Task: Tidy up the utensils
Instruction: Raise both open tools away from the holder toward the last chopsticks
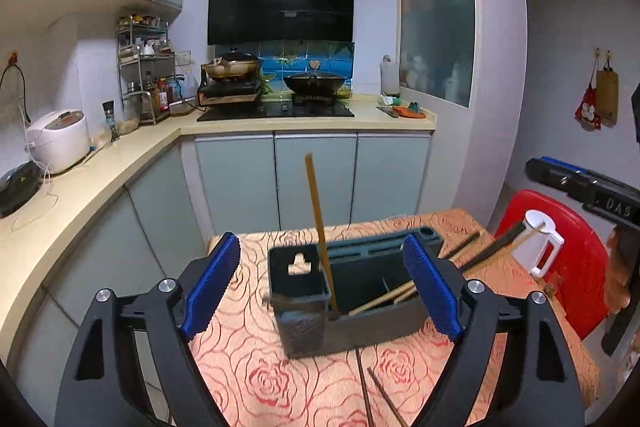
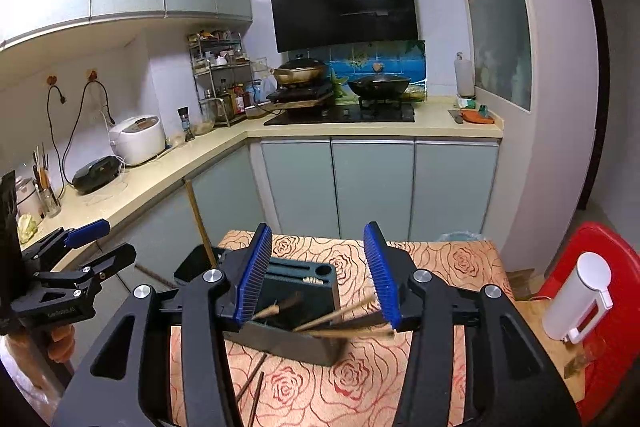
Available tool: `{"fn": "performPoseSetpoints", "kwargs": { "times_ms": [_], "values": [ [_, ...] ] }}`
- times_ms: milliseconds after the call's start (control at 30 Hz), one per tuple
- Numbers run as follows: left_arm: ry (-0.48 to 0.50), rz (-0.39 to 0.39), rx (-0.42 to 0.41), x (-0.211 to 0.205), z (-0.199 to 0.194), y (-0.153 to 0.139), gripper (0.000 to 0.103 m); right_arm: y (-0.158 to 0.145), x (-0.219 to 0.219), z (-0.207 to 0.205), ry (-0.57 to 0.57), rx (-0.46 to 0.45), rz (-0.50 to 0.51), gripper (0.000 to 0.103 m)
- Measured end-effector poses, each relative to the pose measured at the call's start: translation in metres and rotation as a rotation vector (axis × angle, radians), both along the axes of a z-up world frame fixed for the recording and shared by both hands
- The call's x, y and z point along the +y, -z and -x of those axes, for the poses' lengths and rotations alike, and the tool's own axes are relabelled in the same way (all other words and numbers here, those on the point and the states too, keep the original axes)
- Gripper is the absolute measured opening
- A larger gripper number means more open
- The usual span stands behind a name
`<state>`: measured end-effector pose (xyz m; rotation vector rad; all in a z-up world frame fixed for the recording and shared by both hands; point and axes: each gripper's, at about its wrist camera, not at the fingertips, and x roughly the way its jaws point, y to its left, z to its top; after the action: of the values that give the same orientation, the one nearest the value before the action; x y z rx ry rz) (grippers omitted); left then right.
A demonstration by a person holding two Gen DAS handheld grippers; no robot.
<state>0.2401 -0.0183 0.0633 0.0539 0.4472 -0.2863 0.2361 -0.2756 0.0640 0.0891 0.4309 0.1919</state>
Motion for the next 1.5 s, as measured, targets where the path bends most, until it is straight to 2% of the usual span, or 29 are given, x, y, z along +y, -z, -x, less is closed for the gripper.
{"fn": "performPoseSetpoints", "kwargs": {
  "times_ms": [333, 567, 800, 1133, 1500],
  "values": [
    [-0.034, -0.026, 0.033, 0.016, 0.043, 0.052, 0.081, 0.035, -0.007, 0.051, 0.028, -0.016, 0.029, 0.047],
    [-0.037, -0.068, 0.073, 0.018, 0.079, 0.102, 0.082, 0.087, -0.004, 0.085, 0.059, 0.016, 0.072, 0.047],
    [-0.042, -0.049, 0.153, 0.025, 0.1, 0.147, 0.082, 0.138, 0.005, 0.109, 0.046, 0.092, 0.083, 0.047],
    [-0.01, -0.068, 0.206, 0.018, 0.128, 0.187, 0.082, 0.187, 0.029, 0.136, 0.007, 0.158, 0.096, 0.047],
    [0.111, -0.104, 0.237, 0.001, 0.148, 0.216, 0.081, 0.229, 0.053, 0.166, -0.086, 0.251, 0.104, 0.047]
  ]
}}
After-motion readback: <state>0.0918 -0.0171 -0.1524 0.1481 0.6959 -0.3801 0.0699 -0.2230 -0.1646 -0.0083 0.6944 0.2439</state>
